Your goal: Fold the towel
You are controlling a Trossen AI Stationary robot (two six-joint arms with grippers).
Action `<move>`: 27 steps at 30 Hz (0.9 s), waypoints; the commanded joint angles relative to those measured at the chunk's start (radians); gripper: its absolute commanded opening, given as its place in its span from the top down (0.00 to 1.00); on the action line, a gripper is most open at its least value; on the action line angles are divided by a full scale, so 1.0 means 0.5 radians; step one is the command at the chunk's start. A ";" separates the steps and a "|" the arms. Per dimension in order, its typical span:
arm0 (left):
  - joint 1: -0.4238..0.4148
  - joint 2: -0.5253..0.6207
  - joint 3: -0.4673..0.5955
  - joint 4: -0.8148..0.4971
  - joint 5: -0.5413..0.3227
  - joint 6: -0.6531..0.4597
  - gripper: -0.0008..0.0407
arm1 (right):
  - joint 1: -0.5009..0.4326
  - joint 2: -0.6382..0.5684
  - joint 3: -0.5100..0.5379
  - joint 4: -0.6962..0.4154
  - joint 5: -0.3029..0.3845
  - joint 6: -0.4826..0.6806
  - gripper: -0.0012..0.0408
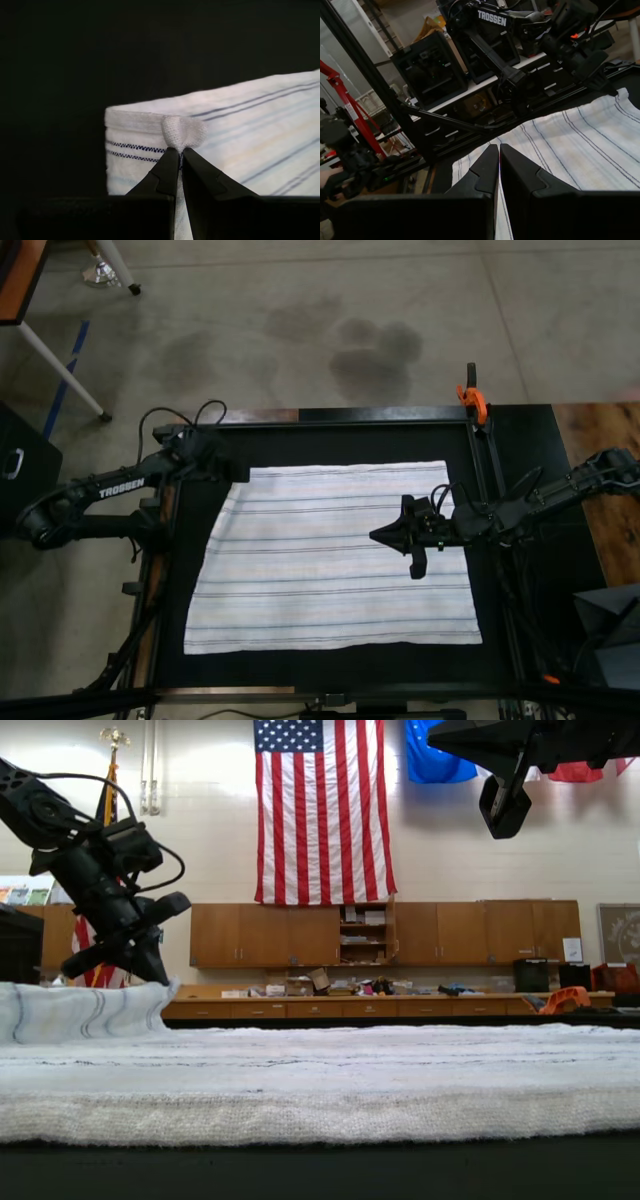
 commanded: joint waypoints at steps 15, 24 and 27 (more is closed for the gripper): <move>-0.382 0.273 0.102 0.302 -0.043 -0.186 0.98 | 0.000 0.001 0.000 0.001 0.017 0.000 0.97; -0.535 0.558 0.374 0.416 -0.056 -0.166 0.98 | 0.000 0.001 0.000 0.001 0.018 0.000 0.97; -0.579 0.674 0.485 0.423 -0.057 -0.128 0.98 | 0.001 0.001 0.000 0.001 0.018 0.000 0.97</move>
